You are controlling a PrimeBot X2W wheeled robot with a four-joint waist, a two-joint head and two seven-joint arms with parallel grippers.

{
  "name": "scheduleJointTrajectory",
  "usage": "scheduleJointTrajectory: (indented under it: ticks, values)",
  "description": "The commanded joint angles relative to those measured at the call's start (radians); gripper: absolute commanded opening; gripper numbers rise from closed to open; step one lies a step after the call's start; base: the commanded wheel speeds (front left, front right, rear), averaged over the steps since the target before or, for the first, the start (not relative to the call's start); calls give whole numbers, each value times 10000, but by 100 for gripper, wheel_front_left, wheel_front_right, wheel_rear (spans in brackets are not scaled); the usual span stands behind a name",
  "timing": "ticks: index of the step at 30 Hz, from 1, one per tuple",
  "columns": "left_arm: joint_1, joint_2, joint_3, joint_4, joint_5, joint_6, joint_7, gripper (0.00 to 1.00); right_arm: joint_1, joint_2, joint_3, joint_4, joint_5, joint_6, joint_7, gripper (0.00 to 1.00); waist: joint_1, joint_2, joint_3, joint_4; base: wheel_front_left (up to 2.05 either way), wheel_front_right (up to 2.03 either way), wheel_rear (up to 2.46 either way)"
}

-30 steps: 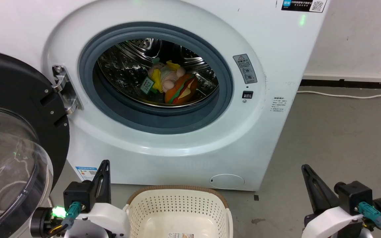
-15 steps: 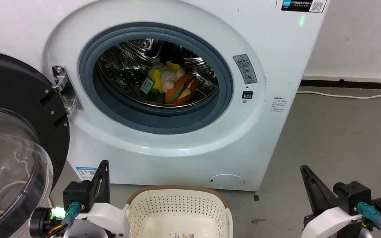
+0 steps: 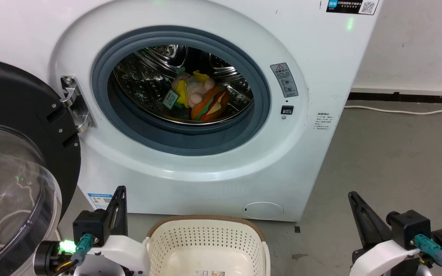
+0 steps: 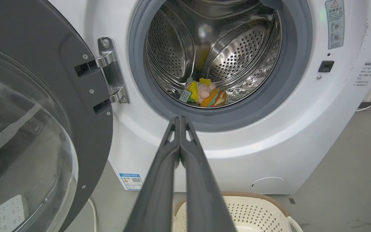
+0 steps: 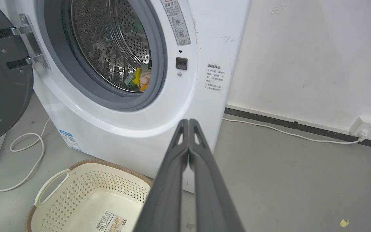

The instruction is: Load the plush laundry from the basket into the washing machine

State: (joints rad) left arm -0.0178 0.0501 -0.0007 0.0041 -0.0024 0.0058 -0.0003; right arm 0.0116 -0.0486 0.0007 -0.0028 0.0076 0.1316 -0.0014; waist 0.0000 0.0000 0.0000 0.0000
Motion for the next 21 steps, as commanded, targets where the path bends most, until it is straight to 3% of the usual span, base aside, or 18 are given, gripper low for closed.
scheduleJointTrajectory:
  ticks: [1, 21]
  values:
    - [178, 1, 7, -41, 24, -58, 3, 0, -116, -16, -7, 28, -76, -9, 14, 0, 0, 0, 0, 0, 0, 0, 0]
    - [178, 1, 7, -41, 24, -58, 3, 0, -116, -16, -7, 28, -76, -9, 14, 0, 0, 0, 0, 0, 0, 0, 0]
